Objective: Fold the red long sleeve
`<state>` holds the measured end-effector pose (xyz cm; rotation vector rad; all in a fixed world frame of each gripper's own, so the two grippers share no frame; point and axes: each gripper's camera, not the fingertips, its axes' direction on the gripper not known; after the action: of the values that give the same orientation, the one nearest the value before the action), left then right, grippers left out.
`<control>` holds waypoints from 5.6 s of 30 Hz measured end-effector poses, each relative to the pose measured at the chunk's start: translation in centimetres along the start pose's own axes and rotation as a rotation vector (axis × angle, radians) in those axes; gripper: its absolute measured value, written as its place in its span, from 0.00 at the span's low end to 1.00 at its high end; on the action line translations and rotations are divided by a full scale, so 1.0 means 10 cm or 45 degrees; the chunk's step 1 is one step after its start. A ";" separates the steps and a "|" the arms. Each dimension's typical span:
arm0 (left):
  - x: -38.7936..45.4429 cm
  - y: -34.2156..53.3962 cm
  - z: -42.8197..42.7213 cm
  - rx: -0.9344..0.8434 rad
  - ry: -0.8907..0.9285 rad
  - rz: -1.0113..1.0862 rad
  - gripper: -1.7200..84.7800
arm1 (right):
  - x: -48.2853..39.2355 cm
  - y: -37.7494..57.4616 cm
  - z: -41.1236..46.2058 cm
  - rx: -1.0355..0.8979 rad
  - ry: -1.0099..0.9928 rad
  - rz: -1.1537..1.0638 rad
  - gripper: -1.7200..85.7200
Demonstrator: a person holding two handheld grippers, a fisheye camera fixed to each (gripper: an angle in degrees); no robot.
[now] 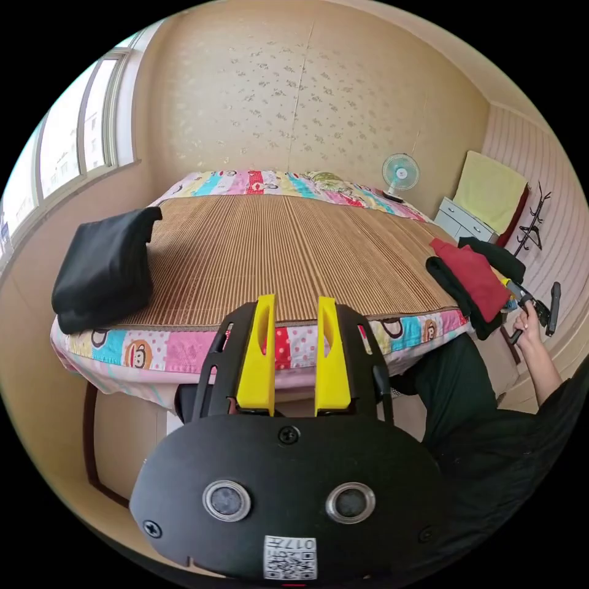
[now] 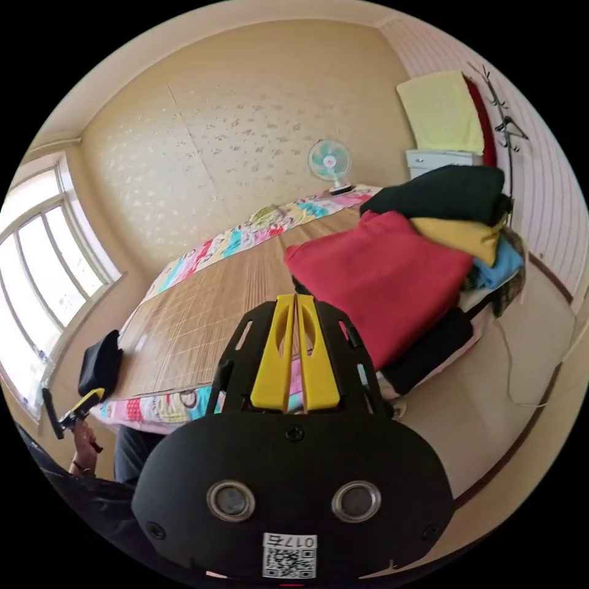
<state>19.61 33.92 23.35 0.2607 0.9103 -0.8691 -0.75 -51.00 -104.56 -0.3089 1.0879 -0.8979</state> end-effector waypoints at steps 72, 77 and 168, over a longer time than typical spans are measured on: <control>-1.38 -0.18 0.41 -0.279 0.616 -0.483 0.01 | -0.49 -1.58 2.24 -0.999 -0.022 -0.622 0.16; -1.41 -0.14 0.40 -0.297 0.588 -0.500 0.01 | -0.39 -0.97 2.24 -0.859 0.225 -0.642 0.12; -2.54 -2.18 1.79 -0.288 0.796 -0.012 0.01 | -1.37 4.22 4.75 -2.538 -0.931 -1.604 0.05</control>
<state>5.67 24.11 57.26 0.3391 1.5804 -0.6899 58.07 -23.74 -100.14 -2.9095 0.5970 -0.2337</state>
